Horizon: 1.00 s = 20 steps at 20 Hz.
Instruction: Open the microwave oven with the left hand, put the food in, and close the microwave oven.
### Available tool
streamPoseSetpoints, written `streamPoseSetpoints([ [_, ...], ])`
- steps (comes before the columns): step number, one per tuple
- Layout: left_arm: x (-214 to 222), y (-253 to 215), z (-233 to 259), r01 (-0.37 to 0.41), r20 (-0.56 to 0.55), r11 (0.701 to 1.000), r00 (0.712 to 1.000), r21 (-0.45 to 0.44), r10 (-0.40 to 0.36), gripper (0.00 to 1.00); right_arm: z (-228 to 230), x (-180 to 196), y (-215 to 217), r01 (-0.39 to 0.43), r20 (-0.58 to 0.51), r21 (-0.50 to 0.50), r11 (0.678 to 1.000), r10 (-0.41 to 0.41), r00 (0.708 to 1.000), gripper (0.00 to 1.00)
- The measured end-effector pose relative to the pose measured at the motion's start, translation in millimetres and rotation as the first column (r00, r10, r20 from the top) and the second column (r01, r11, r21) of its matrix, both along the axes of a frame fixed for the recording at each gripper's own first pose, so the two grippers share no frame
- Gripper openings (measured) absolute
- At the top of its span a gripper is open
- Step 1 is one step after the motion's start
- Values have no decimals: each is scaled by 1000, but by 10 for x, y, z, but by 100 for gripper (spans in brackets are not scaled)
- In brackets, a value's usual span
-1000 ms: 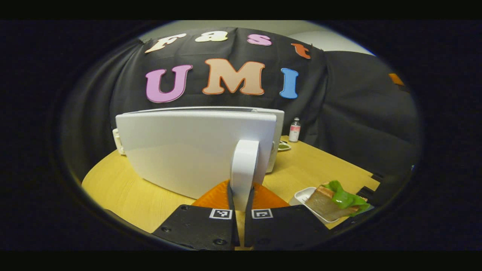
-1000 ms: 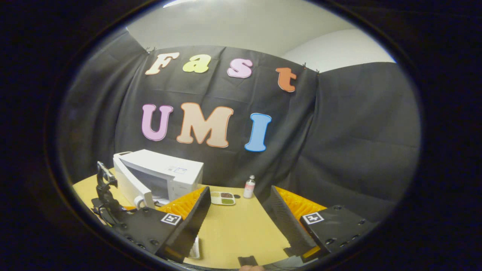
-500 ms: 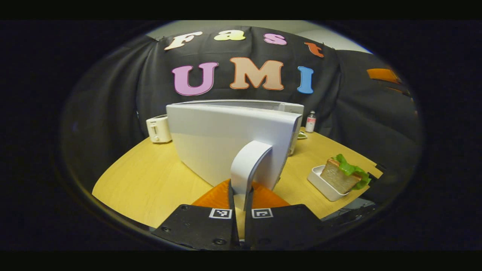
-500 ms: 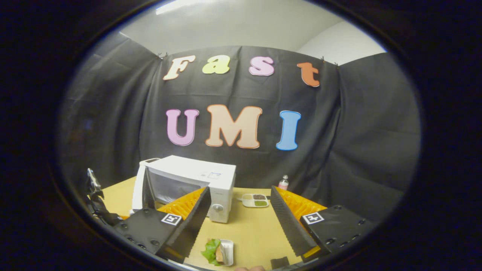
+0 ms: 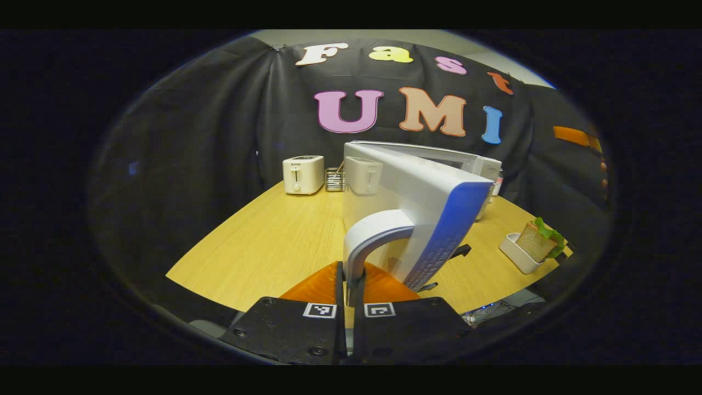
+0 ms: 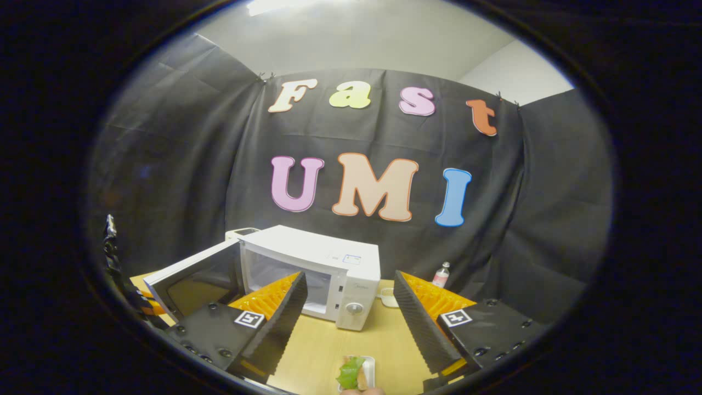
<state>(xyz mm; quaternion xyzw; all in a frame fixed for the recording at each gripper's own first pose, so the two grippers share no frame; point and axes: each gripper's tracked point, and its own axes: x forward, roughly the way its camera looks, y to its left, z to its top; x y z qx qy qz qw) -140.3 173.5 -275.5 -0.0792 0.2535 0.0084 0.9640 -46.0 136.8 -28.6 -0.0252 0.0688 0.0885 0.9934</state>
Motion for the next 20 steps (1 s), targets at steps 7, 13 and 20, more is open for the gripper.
streamPoseSetpoints([
  [7,-50,252,-32,26,10,999,1000,-48,-25,3,-65,16,162,19,5,-26,999,-18,1000,97],
  [13,-58,329,-88,14,-4,998,1000,-69,-15,61,-159,-2,183,39,-14,-33,999,-39,999,100],
  [20,-42,263,-74,35,-1,998,999,-53,-35,87,-196,-54,156,47,-22,-59,997,-48,999,97],
])
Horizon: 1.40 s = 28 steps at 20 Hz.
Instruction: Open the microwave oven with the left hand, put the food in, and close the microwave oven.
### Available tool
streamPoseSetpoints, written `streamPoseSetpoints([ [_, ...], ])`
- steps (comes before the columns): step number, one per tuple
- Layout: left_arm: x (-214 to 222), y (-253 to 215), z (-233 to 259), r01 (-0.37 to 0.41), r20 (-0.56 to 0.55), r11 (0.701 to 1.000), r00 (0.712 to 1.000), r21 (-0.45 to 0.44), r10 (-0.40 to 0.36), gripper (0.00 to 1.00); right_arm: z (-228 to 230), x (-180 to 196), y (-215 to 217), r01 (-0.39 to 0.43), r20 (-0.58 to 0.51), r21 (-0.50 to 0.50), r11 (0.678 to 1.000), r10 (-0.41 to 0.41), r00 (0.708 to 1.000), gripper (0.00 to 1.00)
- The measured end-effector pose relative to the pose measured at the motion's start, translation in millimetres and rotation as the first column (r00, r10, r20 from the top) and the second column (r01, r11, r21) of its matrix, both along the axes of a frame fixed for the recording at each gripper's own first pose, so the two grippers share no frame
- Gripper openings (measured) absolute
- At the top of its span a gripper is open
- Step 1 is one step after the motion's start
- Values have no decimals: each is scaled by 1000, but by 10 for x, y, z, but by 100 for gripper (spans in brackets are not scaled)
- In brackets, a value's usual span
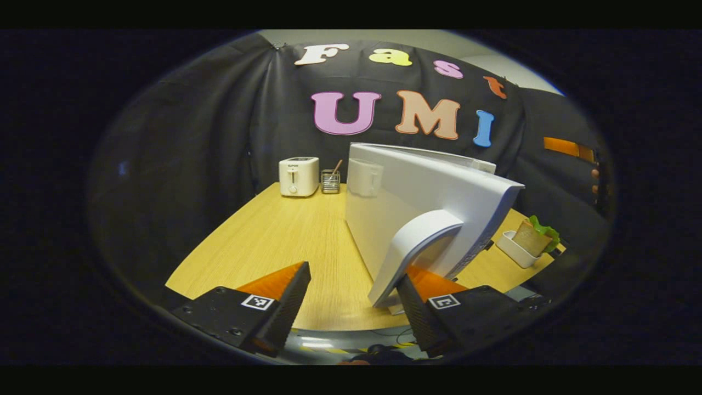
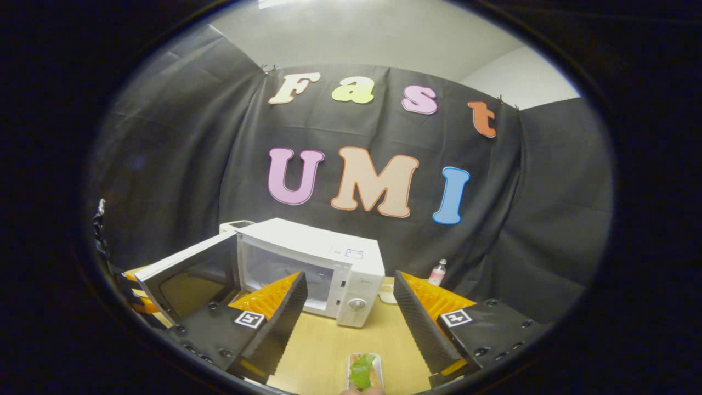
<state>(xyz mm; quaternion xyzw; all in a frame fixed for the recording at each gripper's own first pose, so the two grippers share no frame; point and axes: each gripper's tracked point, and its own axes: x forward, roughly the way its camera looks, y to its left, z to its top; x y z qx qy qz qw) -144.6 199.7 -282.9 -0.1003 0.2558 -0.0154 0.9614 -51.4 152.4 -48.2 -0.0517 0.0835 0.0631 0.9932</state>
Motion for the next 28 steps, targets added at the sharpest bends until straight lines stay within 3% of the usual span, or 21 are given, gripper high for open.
streamPoseSetpoints([
  [11,-258,-104,473,55,32,997,998,-57,-53,82,-360,-92,-149,20,-59,3,1000,-19,998,100],
  [16,-222,59,946,42,106,999,993,12,-43,82,-723,-47,-279,46,-135,2,999,-45,990,98],
  [23,22,279,1611,-31,251,998,968,56,16,82,-1689,-199,-480,41,-331,-89,995,-69,941,99],
  [26,119,271,1907,-51,313,998,949,40,36,77,-2038,-324,-548,24,-386,-124,992,-71,920,99],
  [28,186,274,2029,-73,340,997,938,15,64,81,-2260,-392,-576,12,-424,-136,991,-69,903,99],
])
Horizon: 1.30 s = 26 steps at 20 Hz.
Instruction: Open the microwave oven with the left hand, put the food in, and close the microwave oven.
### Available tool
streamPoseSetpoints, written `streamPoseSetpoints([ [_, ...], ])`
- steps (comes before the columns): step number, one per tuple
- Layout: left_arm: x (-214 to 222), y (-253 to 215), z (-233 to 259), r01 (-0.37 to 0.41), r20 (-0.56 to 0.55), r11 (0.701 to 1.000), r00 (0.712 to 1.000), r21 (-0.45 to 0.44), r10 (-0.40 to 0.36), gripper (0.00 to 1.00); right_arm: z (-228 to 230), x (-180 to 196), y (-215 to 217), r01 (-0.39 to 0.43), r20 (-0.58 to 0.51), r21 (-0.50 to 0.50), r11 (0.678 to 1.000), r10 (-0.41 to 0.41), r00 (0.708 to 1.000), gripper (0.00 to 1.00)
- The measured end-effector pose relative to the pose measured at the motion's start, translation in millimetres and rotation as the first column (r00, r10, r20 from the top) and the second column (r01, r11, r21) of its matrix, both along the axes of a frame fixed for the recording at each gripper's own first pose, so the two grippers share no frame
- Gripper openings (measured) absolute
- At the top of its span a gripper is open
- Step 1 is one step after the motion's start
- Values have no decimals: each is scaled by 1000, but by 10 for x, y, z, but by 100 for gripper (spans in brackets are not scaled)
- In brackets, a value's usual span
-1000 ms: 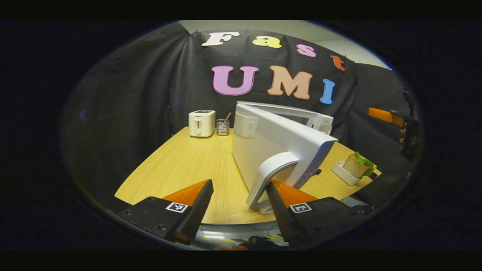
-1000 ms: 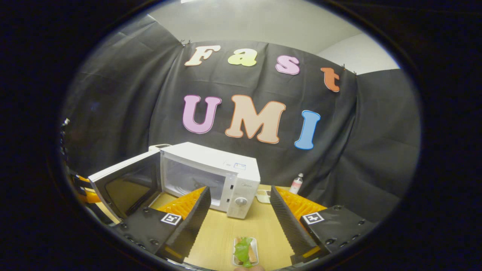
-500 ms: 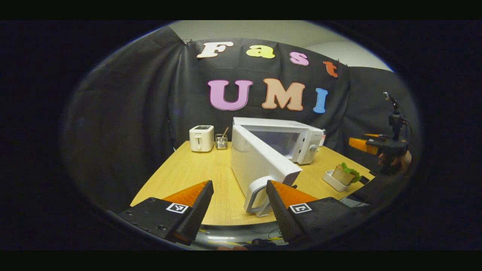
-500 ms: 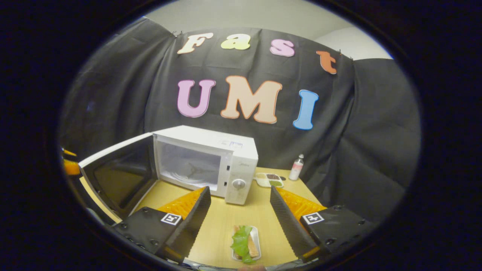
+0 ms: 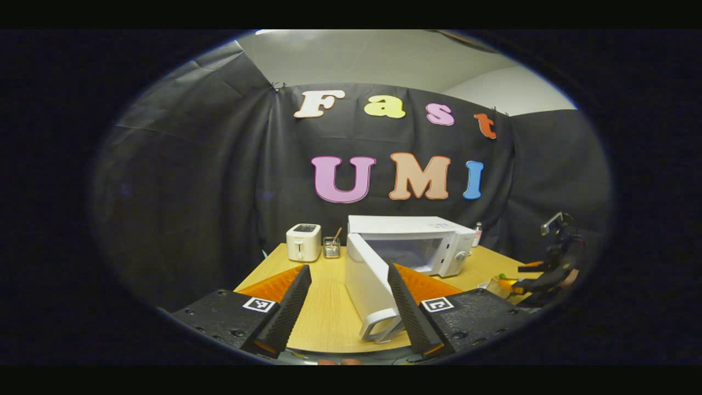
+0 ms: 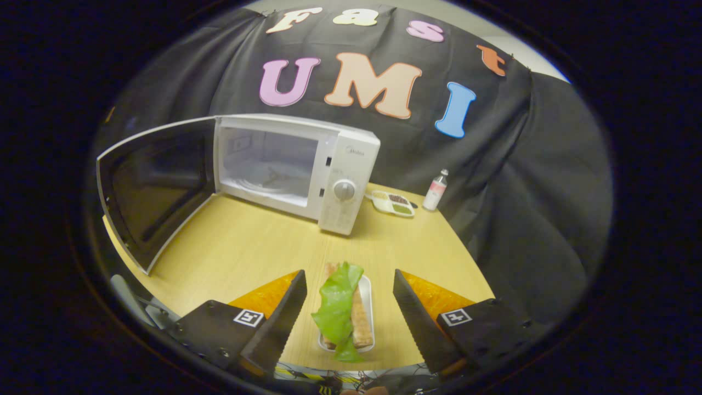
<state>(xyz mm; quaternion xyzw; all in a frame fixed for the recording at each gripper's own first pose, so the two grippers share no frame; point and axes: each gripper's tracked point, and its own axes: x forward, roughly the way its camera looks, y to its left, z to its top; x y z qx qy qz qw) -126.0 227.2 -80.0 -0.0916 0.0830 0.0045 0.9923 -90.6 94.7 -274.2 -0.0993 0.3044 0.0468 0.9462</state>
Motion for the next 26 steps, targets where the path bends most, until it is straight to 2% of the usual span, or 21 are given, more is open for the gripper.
streamPoseSetpoints([
  [3,66,-84,115,-5,24,999,1000,-42,6,81,-249,-74,-57,5,-55,-5,1000,-5,998,99],
  [4,80,-95,145,-7,29,998,1000,-58,8,77,-297,-81,-84,12,-66,-3,1000,-12,998,99],
  [5,86,-116,171,-7,31,998,999,-70,9,81,-343,-82,-96,22,-78,2,1000,-22,997,99],
  [10,99,-154,211,-14,39,995,999,-99,18,82,-490,-99,-154,78,-113,38,996,-73,991,99],
  [12,102,-188,172,-5,26,994,1000,-107,8,82,-492,-87,-130,82,-121,53,995,-75,990,77],
  [14,92,-205,151,-3,16,994,1000,-113,5,82,-506,-86,-122,85,-135,64,994,-76,988,68],
  [15,104,-210,139,-3,13,993,1000,-118,5,82,-519,-100,-88,85,-142,71,994,-74,987,66],
  [16,111,-207,142,-5,11,992,1000,-124,7,86,-504,-67,-96,93,-138,69,993,-82,987,54],
  [17,124,-210,123,-6,8,992,1000,-127,7,82,-519,-80,-76,89,-149,72,993,-77,986,50],
  [18,125,-218,108,-2,0,991,1000,-131,2,86,-492,-77,-46,80,-151,77,994,-68,986,50],
  [19,115,-219,89,-2,-6,991,1000,-132,1,77,-517,-39,-53,80,-148,69,994,-69,987,50],
  [20,113,-208,94,-5,-7,991,1000,-132,4,82,-530,-73,-51,76,-160,63,995,-65,985,45],
  [21,115,-198,97,-7,-5,991,1000,-134,7,81,-502,-62,-35,72,-160,68,995,-61,985,39],
  [23,120,-185,80,-12,-8,991,1000,-134,11,82,-500,-63,-21,77,-172,96,992,-60,983,35],
  [24,120,-189,67,-11,-13,991,1000,-132,9,81,-479,-65,-31,94,-177,102,990,-75,981,40],
  [25,119,-193,61,-9,-15,991,1000,-131,7,82,-473,-65,-52,103,-176,106,989,-83,981,40],
  [26,129,-206,70,-4,-15,991,1000,-131,2,82,-460,-55,-63,109,-175,108,988,-89,981,35],
])
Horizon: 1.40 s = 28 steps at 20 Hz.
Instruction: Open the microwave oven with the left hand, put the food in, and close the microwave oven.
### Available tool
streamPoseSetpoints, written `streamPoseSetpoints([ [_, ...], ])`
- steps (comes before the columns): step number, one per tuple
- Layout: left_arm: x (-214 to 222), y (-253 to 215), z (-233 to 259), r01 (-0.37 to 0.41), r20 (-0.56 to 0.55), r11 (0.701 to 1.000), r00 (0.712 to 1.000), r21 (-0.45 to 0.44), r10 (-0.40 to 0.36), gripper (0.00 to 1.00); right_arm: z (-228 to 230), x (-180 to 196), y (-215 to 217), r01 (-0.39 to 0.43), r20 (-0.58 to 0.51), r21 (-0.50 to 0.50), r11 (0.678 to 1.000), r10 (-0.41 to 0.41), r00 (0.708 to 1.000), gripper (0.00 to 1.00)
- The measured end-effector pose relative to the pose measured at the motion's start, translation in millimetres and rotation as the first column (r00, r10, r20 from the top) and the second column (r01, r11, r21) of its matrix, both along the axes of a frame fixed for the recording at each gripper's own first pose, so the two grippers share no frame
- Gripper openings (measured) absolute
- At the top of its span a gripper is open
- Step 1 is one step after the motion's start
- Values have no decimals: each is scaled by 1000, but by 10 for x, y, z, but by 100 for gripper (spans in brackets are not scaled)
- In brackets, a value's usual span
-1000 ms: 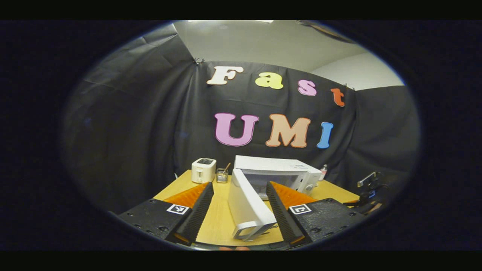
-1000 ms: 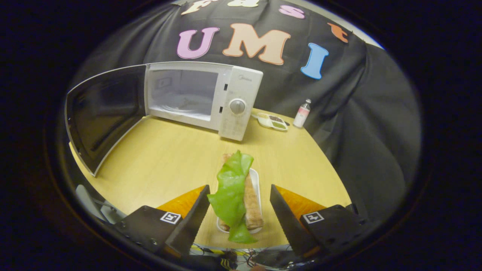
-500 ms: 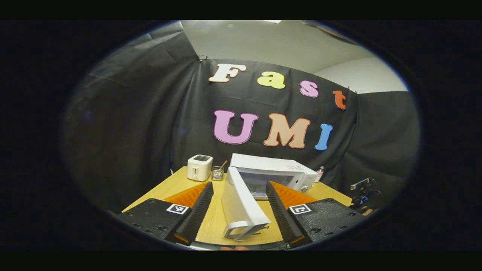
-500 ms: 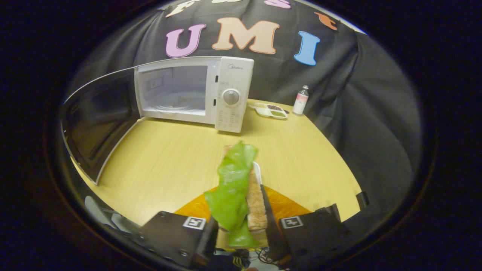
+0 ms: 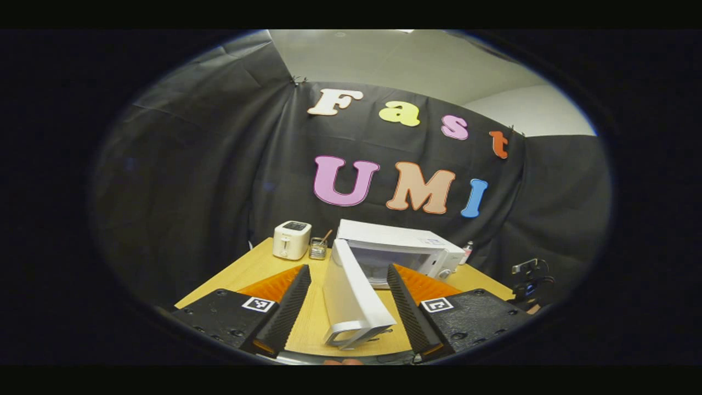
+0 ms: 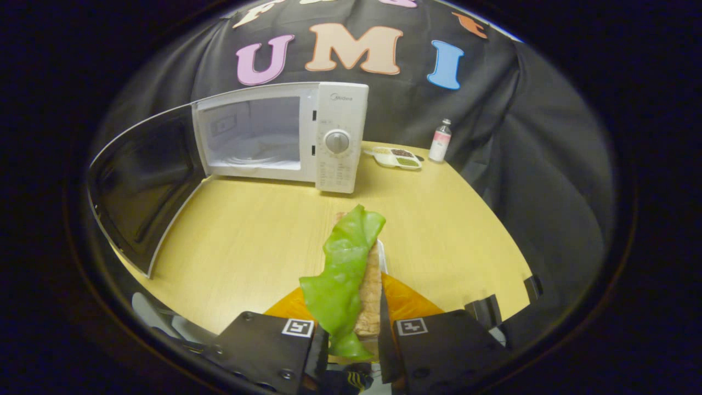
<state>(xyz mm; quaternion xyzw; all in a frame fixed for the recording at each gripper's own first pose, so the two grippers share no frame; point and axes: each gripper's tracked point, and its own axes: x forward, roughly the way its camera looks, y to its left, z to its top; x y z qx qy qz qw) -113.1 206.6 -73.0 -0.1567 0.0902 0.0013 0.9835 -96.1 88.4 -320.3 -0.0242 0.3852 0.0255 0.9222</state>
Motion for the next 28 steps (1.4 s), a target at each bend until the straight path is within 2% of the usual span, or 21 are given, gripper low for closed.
streamPoseSetpoints([
  [1,10,0,-1,2,1,1000,1000,1,-2,82,19,12,1,1,5,4,1000,-1,1000,35],
  [2,24,-1,13,4,3,1000,1000,4,-4,86,46,24,1,-2,9,4,1000,2,1000,40],
  [3,27,-14,19,8,6,1000,1000,9,-8,82,65,39,8,-8,14,3,1000,8,1000,35],
  [4,33,-29,36,13,9,1000,1000,17,-13,82,101,63,16,-16,20,1,1000,16,1000,35],
  [5,42,-46,36,19,11,1000,1000,23,-20,82,139,84,23,-24,30,-4,1000,24,999,40],
  [10,64,-110,97,35,26,999,999,33,-36,82,453,279,93,-62,100,-16,998,63,993,40],
  [11,70,-119,102,36,29,999,999,38,-37,86,520,325,137,-69,114,-3,998,69,991,40],
  [12,70,-122,124,37,34,998,999,46,-38,82,596,388,189,-75,132,11,997,73,989,40],
  [13,65,-126,141,38,37,998,999,56,-40,82,650,460,238,-81,146,24,996,77,986,40],
  [14,77,-112,161,34,43,997,998,66,-37,81,712,530,297,-89,160,39,995,82,984,35],
  [15,87,-91,172,28,45,997,998,77,-32,82,770,602,369,-97,174,58,994,86,981,35],
  [16,96,-78,184,24,47,996,998,87,-28,81,823,677,444,-103,185,80,991,87,979,40],
  [17,97,-65,189,15,49,995,999,98,-20,81,850,752,523,-111,194,96,989,91,977,35],
  [18,112,-52,213,11,53,994,998,105,-17,82,876,829,598,-118,205,106,987,94,974,40],
  [20,104,-53,230,3,61,994,998,106,-10,83,910,964,781,-123,218,145,982,90,972,40],
  [23,75,2,226,-26,58,995,998,99,20,83,877,1135,1147,-109,198,260,959,58,978,35],
  [24,80,55,234,-45,54,994,998,100,40,84,861,1196,1275,-102,190,294,950,47,981,40],
  [25,71,90,237,-70,55,993,996,100,65,89,839,1255,1384,-95,184,316,944,38,982,40],
  [26,65,130,237,-90,48,990,995,109,85,87,817,1318,1481,-89,177,330,940,31,984,40],
  [28,61,178,319,-119,79,983,991,138,109,92,783,1424,1720,-74,161,379,922,13,987,40],
])
